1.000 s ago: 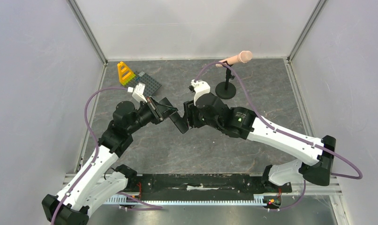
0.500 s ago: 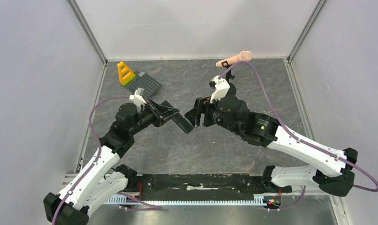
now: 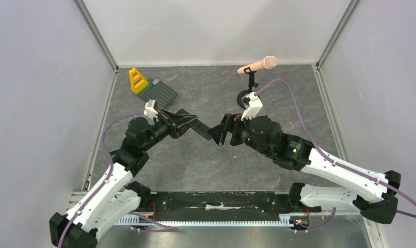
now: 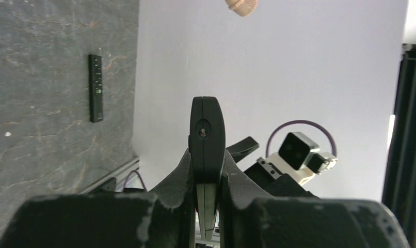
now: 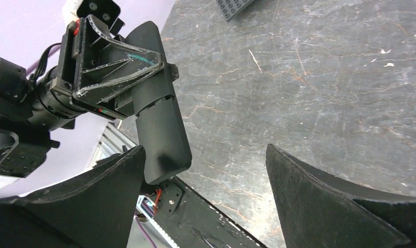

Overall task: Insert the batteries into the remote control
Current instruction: Load the battery cover into the remote control.

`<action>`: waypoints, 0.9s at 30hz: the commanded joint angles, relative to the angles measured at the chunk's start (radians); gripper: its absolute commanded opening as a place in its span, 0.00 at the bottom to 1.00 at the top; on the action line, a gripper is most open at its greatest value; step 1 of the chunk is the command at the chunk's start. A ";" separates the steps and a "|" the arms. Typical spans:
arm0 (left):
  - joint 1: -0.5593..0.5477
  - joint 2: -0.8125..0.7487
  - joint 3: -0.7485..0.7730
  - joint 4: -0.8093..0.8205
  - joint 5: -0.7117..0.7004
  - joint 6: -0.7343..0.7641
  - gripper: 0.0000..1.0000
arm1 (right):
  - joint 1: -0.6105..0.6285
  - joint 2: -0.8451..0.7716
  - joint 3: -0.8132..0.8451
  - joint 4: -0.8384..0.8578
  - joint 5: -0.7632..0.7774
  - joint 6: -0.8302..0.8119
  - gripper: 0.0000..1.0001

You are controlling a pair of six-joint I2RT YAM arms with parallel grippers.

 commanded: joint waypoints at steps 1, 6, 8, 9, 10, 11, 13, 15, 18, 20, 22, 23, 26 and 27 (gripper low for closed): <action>0.000 -0.029 -0.005 0.105 -0.002 -0.115 0.02 | 0.000 0.004 -0.018 0.113 -0.019 0.058 0.89; 0.000 -0.041 0.001 0.107 0.001 -0.123 0.02 | 0.000 0.014 -0.043 0.170 -0.018 0.115 0.88; 0.000 -0.044 0.000 0.111 0.001 -0.128 0.02 | 0.000 0.021 -0.051 0.183 -0.025 0.145 0.87; 0.000 -0.046 0.001 0.113 0.001 -0.132 0.02 | 0.000 0.028 -0.054 0.188 -0.036 0.161 0.86; 0.000 -0.046 0.000 0.119 0.002 -0.135 0.02 | 0.000 0.033 -0.061 0.196 -0.043 0.175 0.85; 0.000 -0.047 -0.001 0.125 0.005 -0.140 0.02 | 0.000 0.035 -0.068 0.202 -0.052 0.192 0.84; 0.000 -0.048 -0.002 0.137 0.006 -0.150 0.02 | 0.000 0.037 -0.092 0.226 -0.067 0.218 0.80; -0.001 -0.052 -0.007 0.152 0.005 -0.166 0.02 | -0.001 0.042 -0.112 0.245 -0.078 0.241 0.75; 0.000 -0.059 -0.008 0.170 0.005 -0.175 0.02 | 0.000 0.041 -0.136 0.260 -0.083 0.267 0.66; 0.000 -0.059 -0.006 0.179 0.007 -0.178 0.02 | 0.000 0.041 -0.152 0.271 -0.088 0.283 0.61; 0.000 -0.062 -0.004 0.185 0.009 -0.180 0.02 | 0.000 0.040 -0.165 0.280 -0.093 0.301 0.59; 0.000 -0.065 -0.006 0.189 0.009 -0.181 0.02 | 0.000 0.041 -0.173 0.286 -0.099 0.314 0.59; 0.000 -0.067 -0.008 0.225 0.009 -0.194 0.02 | 0.000 0.043 -0.203 0.329 -0.128 0.349 0.54; 0.000 -0.065 -0.009 0.236 0.014 -0.198 0.02 | 0.000 0.045 -0.213 0.335 -0.137 0.361 0.53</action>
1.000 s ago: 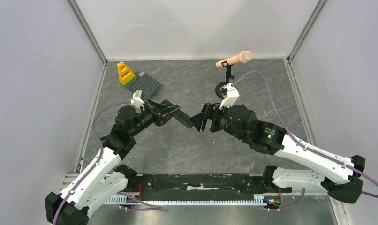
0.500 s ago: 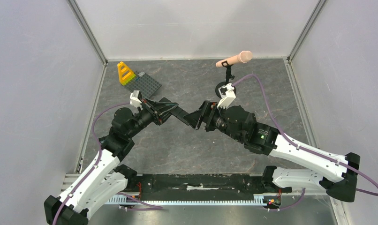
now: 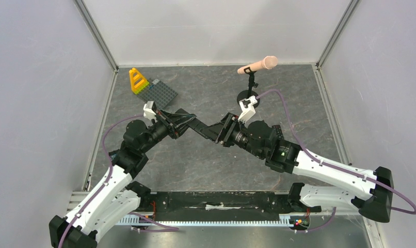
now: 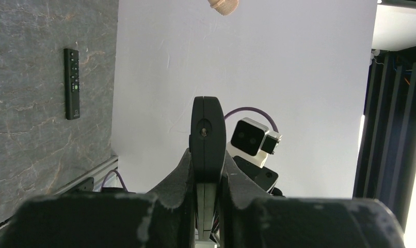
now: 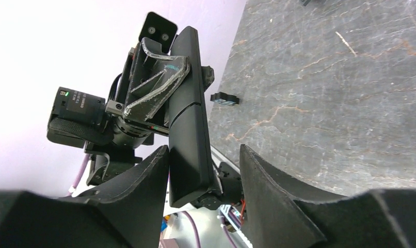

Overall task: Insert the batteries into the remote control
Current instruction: Load the battery cover into the remote control.

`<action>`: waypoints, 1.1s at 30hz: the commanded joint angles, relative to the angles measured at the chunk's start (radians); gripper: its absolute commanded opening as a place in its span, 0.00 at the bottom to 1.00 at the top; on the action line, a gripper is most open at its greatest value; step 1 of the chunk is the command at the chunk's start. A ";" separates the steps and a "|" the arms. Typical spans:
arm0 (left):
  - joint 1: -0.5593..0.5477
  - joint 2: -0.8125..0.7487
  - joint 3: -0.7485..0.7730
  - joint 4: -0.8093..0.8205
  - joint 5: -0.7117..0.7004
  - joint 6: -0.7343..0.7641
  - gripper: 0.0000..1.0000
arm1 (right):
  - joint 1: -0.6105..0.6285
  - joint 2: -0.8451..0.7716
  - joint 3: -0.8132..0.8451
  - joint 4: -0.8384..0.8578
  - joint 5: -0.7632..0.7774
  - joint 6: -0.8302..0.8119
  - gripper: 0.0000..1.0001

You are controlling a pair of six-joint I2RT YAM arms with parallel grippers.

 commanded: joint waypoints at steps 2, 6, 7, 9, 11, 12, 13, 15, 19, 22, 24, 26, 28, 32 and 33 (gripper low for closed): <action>-0.001 -0.024 0.020 0.196 0.025 -0.092 0.02 | 0.000 0.018 -0.073 0.045 -0.057 0.070 0.50; -0.001 -0.032 0.029 0.203 0.028 -0.081 0.02 | 0.000 0.019 -0.105 0.100 -0.075 0.118 0.44; -0.001 -0.037 0.031 0.203 0.026 -0.079 0.02 | -0.001 0.019 -0.113 0.107 -0.077 0.134 0.44; -0.001 -0.040 0.034 0.204 0.032 -0.072 0.02 | -0.004 0.017 -0.135 0.138 -0.082 0.174 0.41; -0.001 -0.039 0.039 0.211 0.045 -0.065 0.02 | -0.008 0.022 -0.150 0.167 -0.093 0.202 0.39; -0.002 -0.039 0.041 0.213 0.055 -0.061 0.02 | -0.012 0.027 -0.152 0.178 -0.101 0.216 0.38; -0.001 -0.038 0.044 0.214 0.061 -0.057 0.02 | -0.014 0.032 -0.155 0.188 -0.108 0.229 0.36; -0.001 -0.037 0.045 0.219 0.073 -0.051 0.02 | -0.018 0.044 -0.158 0.214 -0.121 0.247 0.34; -0.002 -0.041 0.045 0.238 0.097 -0.046 0.02 | -0.026 0.063 -0.159 0.246 -0.138 0.279 0.31; -0.002 -0.046 0.045 0.252 0.111 -0.046 0.02 | -0.033 0.076 -0.161 0.261 -0.146 0.297 0.28; -0.001 -0.048 0.046 0.256 0.120 -0.046 0.02 | -0.039 0.081 -0.161 0.266 -0.150 0.302 0.27; -0.002 -0.051 0.046 0.261 0.124 -0.044 0.02 | -0.047 0.086 -0.162 0.273 -0.154 0.306 0.26; -0.002 -0.052 0.048 0.266 0.132 -0.041 0.02 | -0.056 0.089 -0.161 0.279 -0.161 0.308 0.25; -0.002 -0.050 0.054 0.267 0.145 -0.027 0.02 | -0.077 0.101 -0.155 0.302 -0.190 0.307 0.25; -0.002 -0.051 0.053 0.261 0.145 -0.022 0.02 | -0.078 0.103 -0.152 0.308 -0.197 0.302 0.27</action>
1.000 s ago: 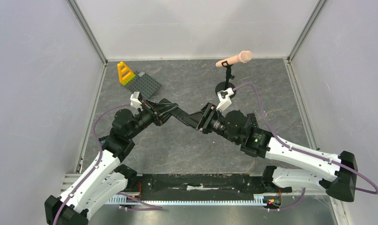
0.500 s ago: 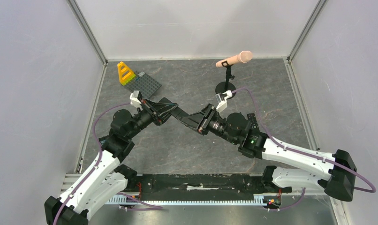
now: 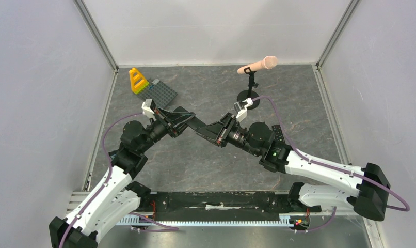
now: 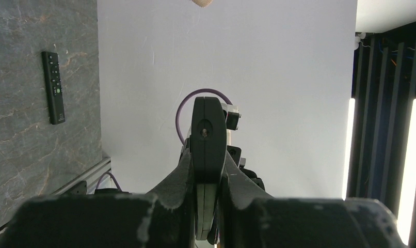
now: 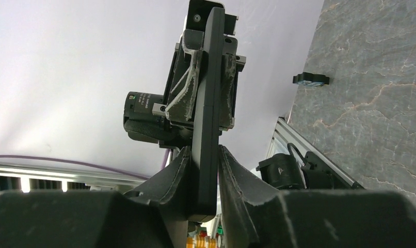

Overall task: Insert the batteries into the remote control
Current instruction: Load the battery cover into the remote control.

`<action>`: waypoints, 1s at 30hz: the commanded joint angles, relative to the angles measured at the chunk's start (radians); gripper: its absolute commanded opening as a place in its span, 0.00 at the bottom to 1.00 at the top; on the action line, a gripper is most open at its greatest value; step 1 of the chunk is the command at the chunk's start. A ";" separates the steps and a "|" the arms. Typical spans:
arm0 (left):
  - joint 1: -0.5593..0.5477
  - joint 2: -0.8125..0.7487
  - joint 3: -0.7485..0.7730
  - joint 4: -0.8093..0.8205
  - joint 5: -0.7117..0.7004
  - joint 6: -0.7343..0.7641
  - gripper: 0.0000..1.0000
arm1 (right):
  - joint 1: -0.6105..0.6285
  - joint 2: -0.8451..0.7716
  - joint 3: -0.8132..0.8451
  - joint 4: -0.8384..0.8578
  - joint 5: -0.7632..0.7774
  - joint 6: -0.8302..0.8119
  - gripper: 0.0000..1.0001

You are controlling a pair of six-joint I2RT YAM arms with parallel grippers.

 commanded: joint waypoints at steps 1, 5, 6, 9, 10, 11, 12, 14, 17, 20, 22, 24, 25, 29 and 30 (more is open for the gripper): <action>-0.011 -0.039 0.060 0.169 0.105 -0.018 0.02 | -0.031 0.043 -0.023 -0.059 -0.007 -0.032 0.30; -0.011 -0.056 0.060 0.083 0.061 0.045 0.02 | -0.031 0.010 -0.021 -0.047 -0.006 -0.088 0.58; -0.011 -0.062 0.060 0.063 0.050 0.068 0.02 | -0.031 -0.002 -0.017 -0.053 -0.005 -0.107 0.66; -0.011 -0.063 0.060 0.008 0.029 0.125 0.02 | -0.035 -0.043 -0.016 -0.053 -0.007 -0.162 0.79; -0.011 -0.060 0.059 0.001 0.031 0.137 0.02 | -0.037 -0.056 -0.021 -0.044 -0.022 -0.180 0.82; -0.011 -0.055 0.056 -0.002 0.032 0.151 0.02 | -0.038 -0.068 -0.023 -0.034 -0.051 -0.198 0.84; -0.011 -0.051 0.054 -0.008 0.033 0.163 0.02 | -0.042 -0.081 -0.023 -0.026 -0.071 -0.213 0.86; -0.011 -0.043 0.052 -0.013 0.045 0.201 0.02 | -0.043 -0.096 -0.016 -0.029 -0.107 -0.241 0.89; -0.009 -0.035 0.056 -0.017 0.093 0.297 0.02 | -0.045 -0.103 0.003 -0.072 -0.158 -0.260 0.91; -0.003 -0.016 0.076 -0.002 0.186 0.390 0.02 | -0.045 -0.115 0.006 -0.122 -0.180 -0.303 0.92; -0.001 -0.001 0.103 -0.003 0.250 0.433 0.02 | -0.046 -0.129 0.004 -0.135 -0.202 -0.351 0.93; 0.000 0.006 0.124 0.002 0.299 0.463 0.02 | -0.047 -0.127 0.021 -0.141 -0.274 -0.421 0.94; 0.000 0.011 0.131 0.024 0.331 0.477 0.02 | -0.047 -0.123 0.040 -0.157 -0.311 -0.462 0.94; 0.000 0.042 0.169 0.049 0.484 0.526 0.02 | -0.047 -0.132 0.080 -0.196 -0.386 -0.555 0.93; 0.000 0.050 0.176 0.049 0.510 0.532 0.02 | -0.047 -0.139 0.084 -0.198 -0.391 -0.570 0.93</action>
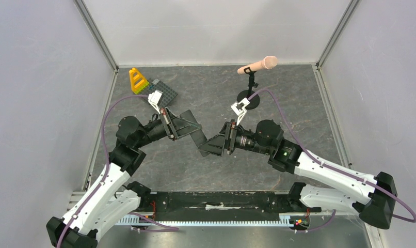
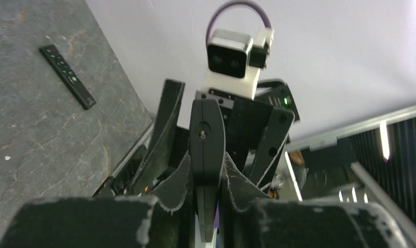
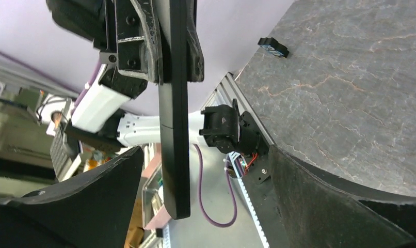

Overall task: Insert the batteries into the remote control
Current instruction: Load the battery cover into the remote control.

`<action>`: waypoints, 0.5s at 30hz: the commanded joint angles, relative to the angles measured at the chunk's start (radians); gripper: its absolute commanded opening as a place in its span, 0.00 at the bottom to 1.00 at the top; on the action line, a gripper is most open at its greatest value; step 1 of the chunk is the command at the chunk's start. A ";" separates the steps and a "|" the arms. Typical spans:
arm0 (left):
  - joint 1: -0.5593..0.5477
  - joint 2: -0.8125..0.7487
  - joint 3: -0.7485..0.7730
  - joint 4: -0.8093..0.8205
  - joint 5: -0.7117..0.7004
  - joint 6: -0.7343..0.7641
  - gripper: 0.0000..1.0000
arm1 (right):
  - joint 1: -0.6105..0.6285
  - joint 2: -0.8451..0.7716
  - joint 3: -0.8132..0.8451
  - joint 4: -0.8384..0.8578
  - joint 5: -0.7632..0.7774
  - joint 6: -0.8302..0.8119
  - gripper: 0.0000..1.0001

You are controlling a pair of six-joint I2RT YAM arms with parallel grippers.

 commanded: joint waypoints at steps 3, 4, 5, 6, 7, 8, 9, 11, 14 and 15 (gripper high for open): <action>0.004 0.034 0.085 0.078 0.264 0.126 0.02 | -0.001 -0.039 0.082 -0.015 -0.115 -0.156 0.90; 0.004 0.034 0.089 0.078 0.273 0.131 0.02 | -0.001 -0.033 0.085 -0.015 -0.128 -0.157 0.88; 0.004 0.031 0.093 0.079 0.278 0.138 0.02 | -0.001 -0.026 0.088 -0.013 -0.138 -0.156 0.85; 0.003 0.031 0.097 0.078 0.283 0.144 0.02 | -0.001 -0.016 0.092 -0.011 -0.150 -0.153 0.82; 0.004 0.029 0.098 0.077 0.282 0.148 0.02 | -0.001 -0.008 0.093 -0.006 -0.164 -0.150 0.77; 0.004 0.031 0.101 0.075 0.285 0.150 0.02 | -0.001 0.002 0.093 0.002 -0.180 -0.145 0.73; 0.004 0.033 0.103 0.076 0.289 0.153 0.02 | 0.000 0.010 0.092 0.008 -0.190 -0.142 0.69; 0.003 0.037 0.104 0.076 0.296 0.154 0.02 | -0.001 0.028 0.090 0.010 -0.201 -0.138 0.62; 0.003 0.037 0.104 0.077 0.307 0.154 0.02 | -0.001 0.043 0.084 0.023 -0.210 -0.134 0.55; 0.003 0.039 0.103 0.077 0.311 0.155 0.02 | -0.001 0.046 0.082 0.026 -0.210 -0.130 0.52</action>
